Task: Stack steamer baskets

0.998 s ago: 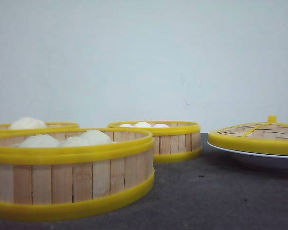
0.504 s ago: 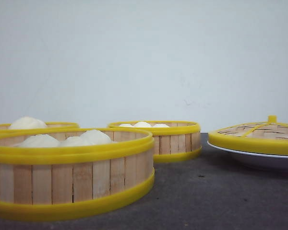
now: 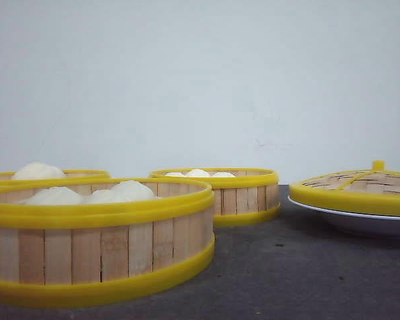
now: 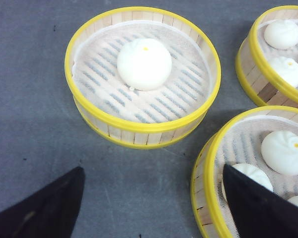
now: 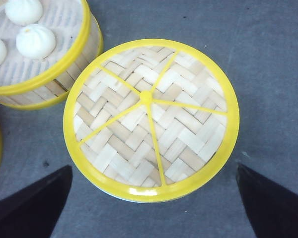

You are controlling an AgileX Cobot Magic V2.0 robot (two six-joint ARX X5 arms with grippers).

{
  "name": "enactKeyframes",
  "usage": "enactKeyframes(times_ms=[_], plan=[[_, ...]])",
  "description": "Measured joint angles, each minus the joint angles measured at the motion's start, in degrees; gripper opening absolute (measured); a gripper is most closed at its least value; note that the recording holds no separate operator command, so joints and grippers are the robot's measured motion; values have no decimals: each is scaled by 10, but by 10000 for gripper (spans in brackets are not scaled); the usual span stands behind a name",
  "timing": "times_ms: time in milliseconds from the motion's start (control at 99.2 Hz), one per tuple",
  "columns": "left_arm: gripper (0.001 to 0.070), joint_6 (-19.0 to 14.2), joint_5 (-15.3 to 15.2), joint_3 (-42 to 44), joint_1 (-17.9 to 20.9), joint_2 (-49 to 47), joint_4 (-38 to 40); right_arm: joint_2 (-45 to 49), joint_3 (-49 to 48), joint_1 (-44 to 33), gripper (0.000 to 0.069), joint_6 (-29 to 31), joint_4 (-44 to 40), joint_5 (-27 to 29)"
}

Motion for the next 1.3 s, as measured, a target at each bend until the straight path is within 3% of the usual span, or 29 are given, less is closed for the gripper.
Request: enactKeyframes(times_ms=[181,373,625,968,1200,1301], plan=[[547,0,0,0,0,0,1,35,2,25,660,6,42,0],[547,0,0,0,0,0,1,148,42,78,660,15,61,0],[547,0,0,0,0,0,0,337,175,136,660,15,98,0],[547,0,0,0,0,0,0,579,365,157,656,13,101,35],[547,0,0,0,0,0,-3,687,449,161,605,9,101,62],[547,0,0,0,0,0,-9,713,467,162,522,7,104,62]])
